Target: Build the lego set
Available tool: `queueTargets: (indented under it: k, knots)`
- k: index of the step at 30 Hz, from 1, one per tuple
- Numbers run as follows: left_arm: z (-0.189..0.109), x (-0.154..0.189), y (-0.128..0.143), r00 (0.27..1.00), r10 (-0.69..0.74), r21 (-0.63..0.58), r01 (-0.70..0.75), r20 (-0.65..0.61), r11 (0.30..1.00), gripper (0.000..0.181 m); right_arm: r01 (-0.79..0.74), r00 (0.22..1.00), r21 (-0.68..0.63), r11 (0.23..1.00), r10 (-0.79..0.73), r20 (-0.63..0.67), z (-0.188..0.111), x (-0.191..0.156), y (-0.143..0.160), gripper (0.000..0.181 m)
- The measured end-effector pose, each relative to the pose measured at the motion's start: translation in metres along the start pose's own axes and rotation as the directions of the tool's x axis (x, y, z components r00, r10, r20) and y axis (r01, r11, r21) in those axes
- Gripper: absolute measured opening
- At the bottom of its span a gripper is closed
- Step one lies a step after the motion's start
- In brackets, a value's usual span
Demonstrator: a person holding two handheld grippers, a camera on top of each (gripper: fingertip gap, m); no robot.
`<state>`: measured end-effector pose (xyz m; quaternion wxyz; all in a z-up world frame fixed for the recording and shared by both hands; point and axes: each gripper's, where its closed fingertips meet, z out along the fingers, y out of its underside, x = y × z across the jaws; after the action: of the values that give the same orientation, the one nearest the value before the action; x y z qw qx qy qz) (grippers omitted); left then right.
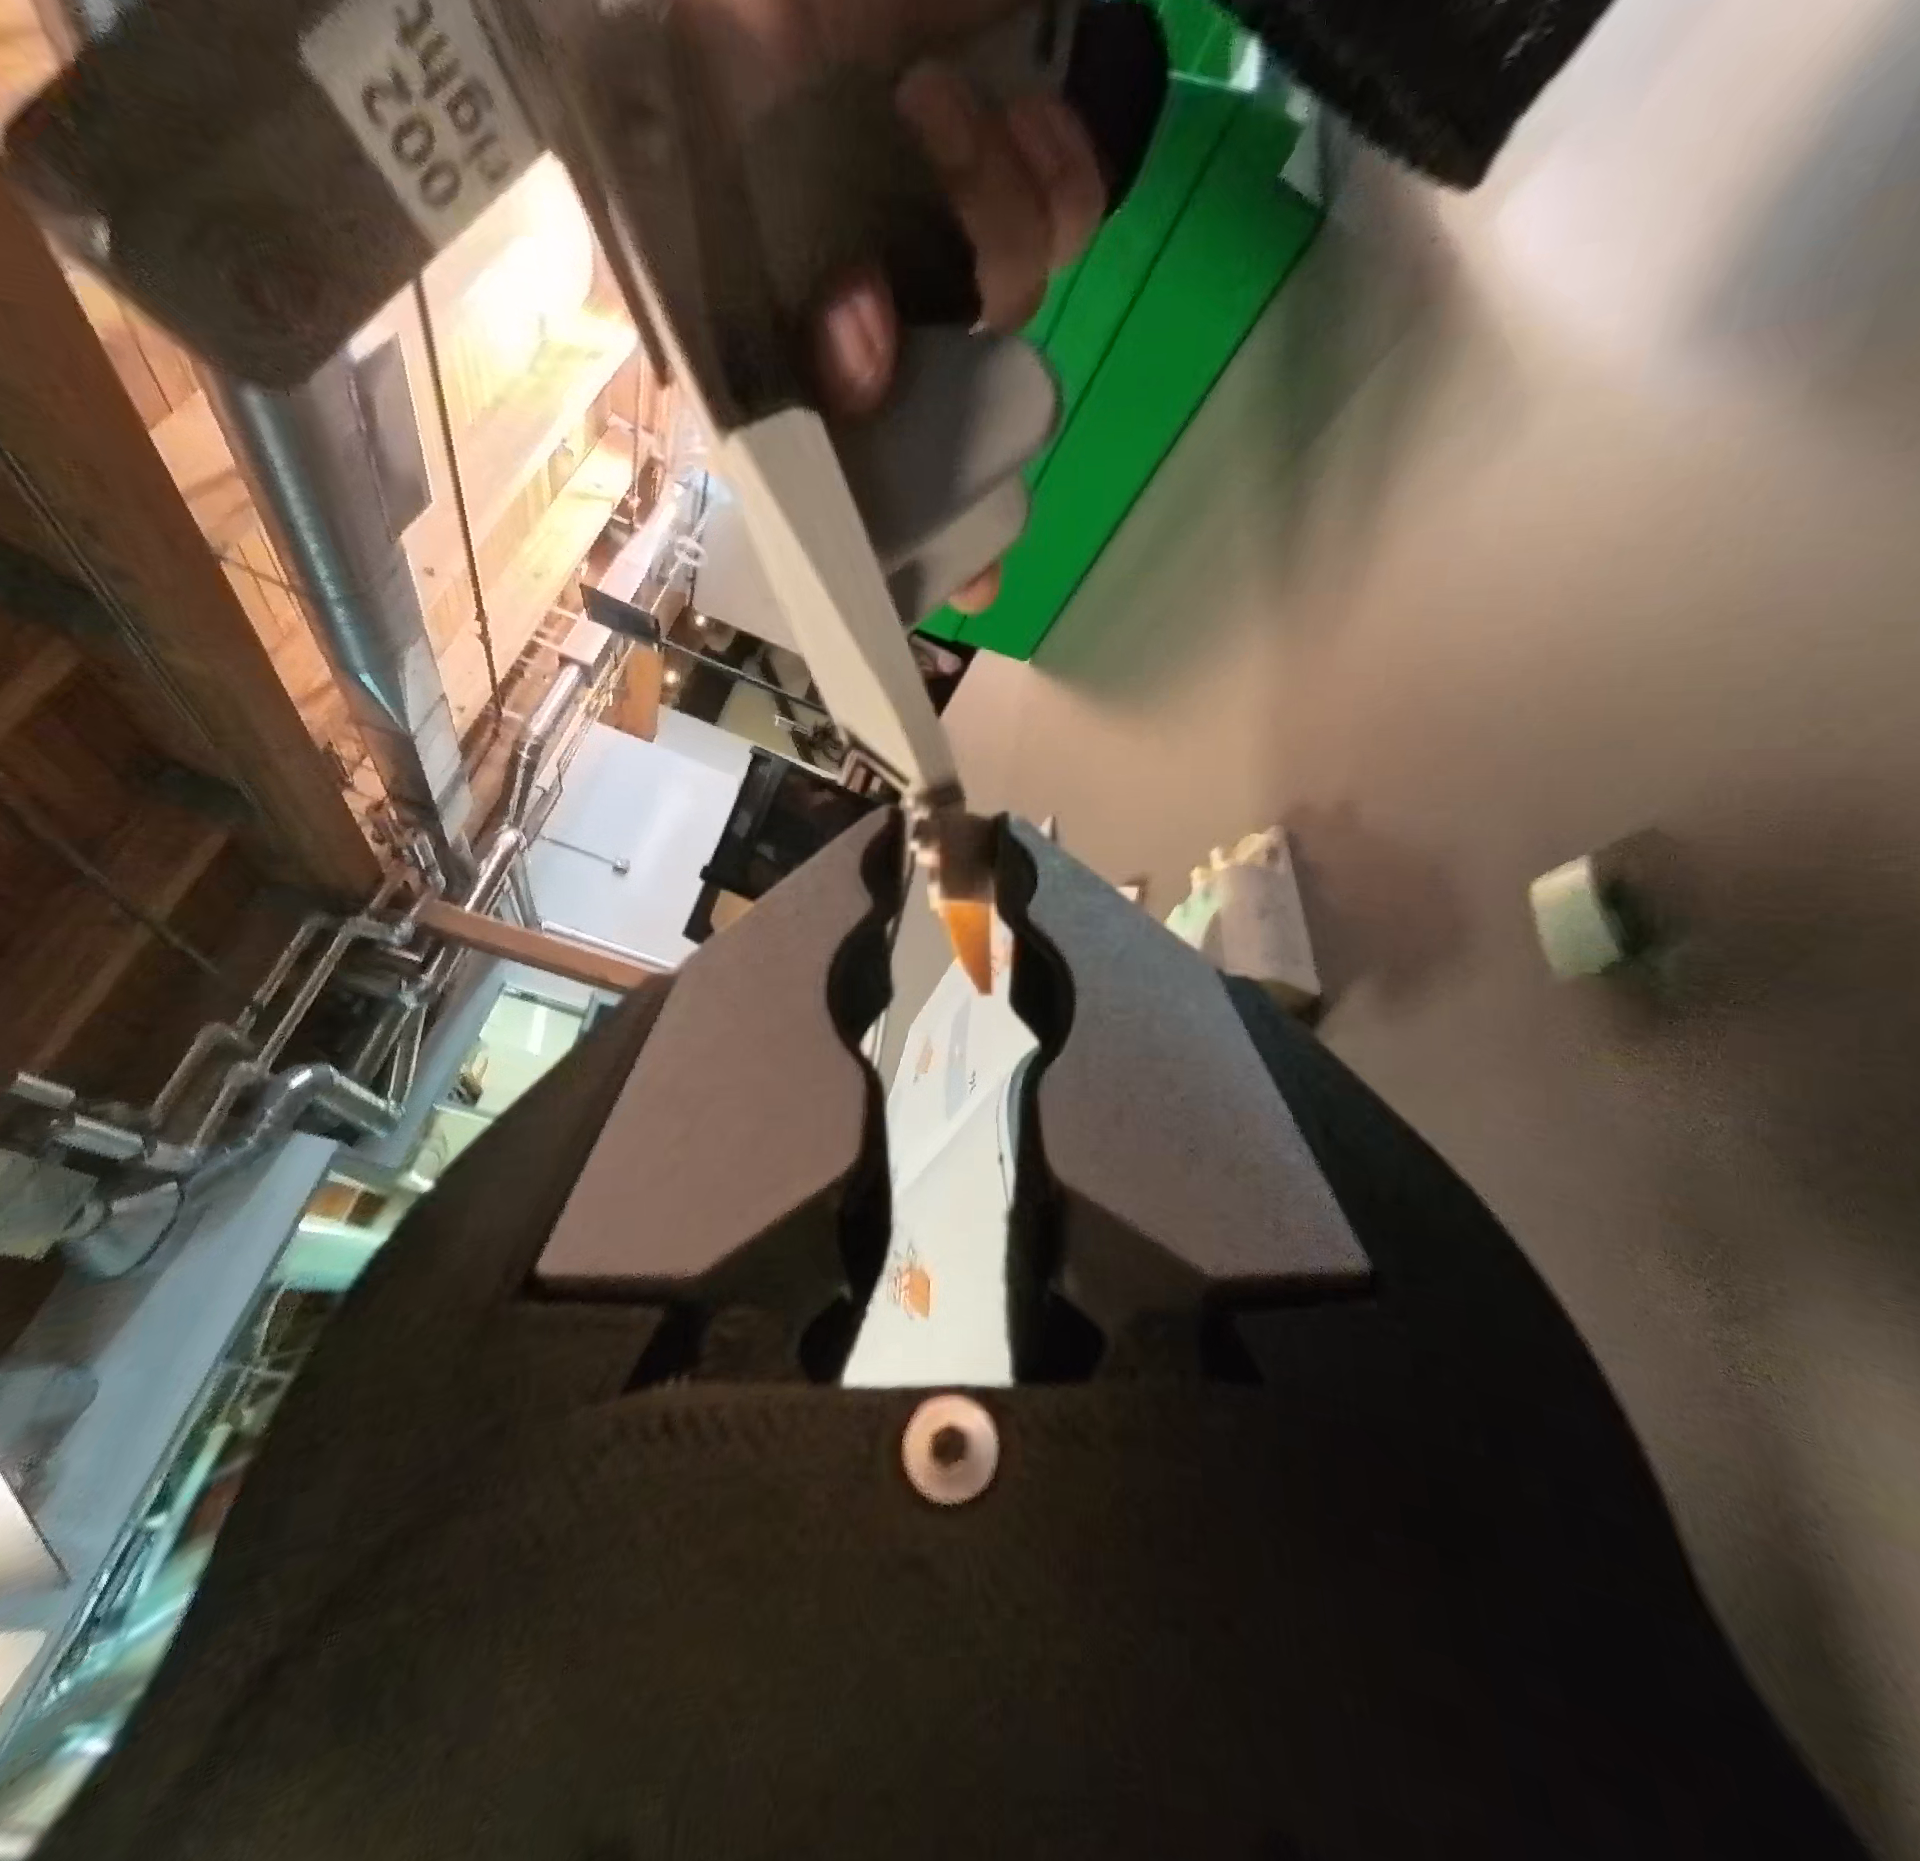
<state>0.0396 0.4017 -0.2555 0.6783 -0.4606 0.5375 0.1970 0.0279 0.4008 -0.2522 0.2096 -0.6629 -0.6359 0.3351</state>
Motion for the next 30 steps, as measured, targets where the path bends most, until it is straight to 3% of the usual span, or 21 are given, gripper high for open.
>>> queueTargets:
  k: [3, 8, 13, 18, 24, 30]
  knots:
    - [0.000, 0.004, 0.002, 0.999, 0.043, -0.021, -0.043, 0.000, 0.999, 0.013, 0.016, 1.000, -0.024, 1.000, -0.016, -0.004, 0.003, 0.000, 0.002, 0.014]
    - [0.000, -0.003, 0.009, 0.999, -0.045, -0.049, 0.044, -0.003, 0.998, 0.026, 0.019, 1.000, -0.024, 1.000, -0.019, -0.002, 0.008, 0.001, 0.000, 0.014]
    - [0.001, -0.001, 0.014, 0.990, -0.132, -0.091, 0.127, -0.046, 0.988, 0.021, 0.022, 1.000, -0.013, 1.000, -0.022, -0.005, 0.010, 0.002, -0.001, 0.015]
    - [0.001, 0.003, 0.020, 0.983, -0.169, -0.132, 0.158, -0.076, 0.979, 0.032, 0.018, 1.000, -0.033, 0.999, -0.018, 0.007, 0.017, 0.001, 0.005, 0.014]
    - [0.001, 0.011, 0.026, 0.960, -0.237, -0.188, 0.208, -0.147, 0.960, 0.020, -0.004, 1.000, -0.021, 1.000, 0.004, 0.017, 0.022, 0.004, 0.005, 0.015]
    - [-0.001, 0.014, 0.029, 0.979, -0.119, -0.175, 0.090, -0.163, 0.980, 0.015, -0.038, 0.998, -0.048, 0.998, 0.040, 0.045, 0.025, 0.004, 0.006, 0.014]
